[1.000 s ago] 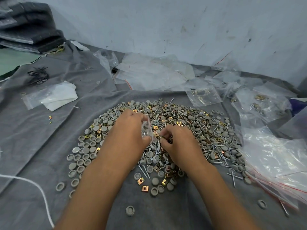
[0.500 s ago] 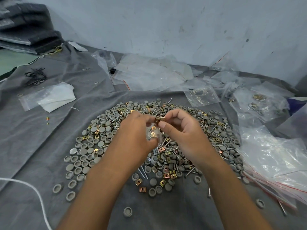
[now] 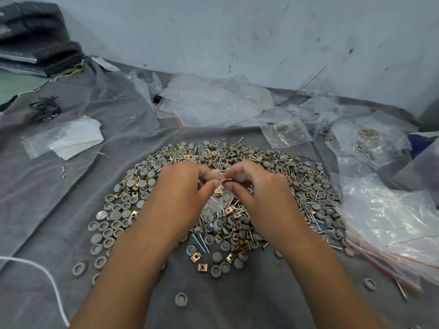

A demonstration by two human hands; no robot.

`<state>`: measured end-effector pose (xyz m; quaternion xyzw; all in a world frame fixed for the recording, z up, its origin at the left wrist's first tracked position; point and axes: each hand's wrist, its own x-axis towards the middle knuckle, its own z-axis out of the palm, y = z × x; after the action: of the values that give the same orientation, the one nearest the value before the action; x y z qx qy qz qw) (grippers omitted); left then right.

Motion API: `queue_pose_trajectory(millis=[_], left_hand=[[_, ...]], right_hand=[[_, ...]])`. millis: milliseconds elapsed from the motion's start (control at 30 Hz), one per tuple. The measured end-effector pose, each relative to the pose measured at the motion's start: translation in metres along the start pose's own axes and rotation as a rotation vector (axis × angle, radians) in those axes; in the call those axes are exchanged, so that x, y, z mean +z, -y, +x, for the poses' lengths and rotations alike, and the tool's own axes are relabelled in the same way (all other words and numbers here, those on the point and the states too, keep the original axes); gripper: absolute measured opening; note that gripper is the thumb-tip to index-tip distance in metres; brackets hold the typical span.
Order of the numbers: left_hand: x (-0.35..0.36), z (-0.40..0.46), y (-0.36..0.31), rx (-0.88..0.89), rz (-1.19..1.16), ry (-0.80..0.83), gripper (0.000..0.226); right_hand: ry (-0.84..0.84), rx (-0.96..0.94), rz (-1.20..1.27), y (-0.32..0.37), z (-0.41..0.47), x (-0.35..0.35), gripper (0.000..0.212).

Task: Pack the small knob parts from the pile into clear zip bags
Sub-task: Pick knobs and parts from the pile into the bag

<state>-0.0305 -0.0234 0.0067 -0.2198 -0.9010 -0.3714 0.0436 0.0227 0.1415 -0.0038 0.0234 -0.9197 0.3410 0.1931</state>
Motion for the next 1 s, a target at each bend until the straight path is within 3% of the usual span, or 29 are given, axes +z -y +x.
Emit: queue_pose_trajectory(millis=[200,500,700,833,1000], left_hand=[[-0.001,-0.001,-0.001,-0.005,-0.015,-0.013,0.010],[0.000,0.000,-0.002,-0.008,0.006,-0.046,0.017],[0.000,0.001,-0.005,-0.043,-0.036,-0.035,0.023],[-0.001,0.001,-0.003,-0.083,-0.080,-0.039,0.029],[-0.004,0.002,-0.002,-0.107,-0.074,-0.075,0.029]], right_hand=[[-0.009,0.022,0.049,0.003,0.001,-0.001,0.016],[-0.035,0.020,0.168,0.004,0.001,-0.003,0.003],[-0.005,-0.047,-0.089,0.001,0.003,0.006,0.021],[-0.044,0.036,-0.007,-0.011,0.009,-0.002,0.015],[0.306,0.149,-0.275,-0.017,0.004,0.013,0.018]])
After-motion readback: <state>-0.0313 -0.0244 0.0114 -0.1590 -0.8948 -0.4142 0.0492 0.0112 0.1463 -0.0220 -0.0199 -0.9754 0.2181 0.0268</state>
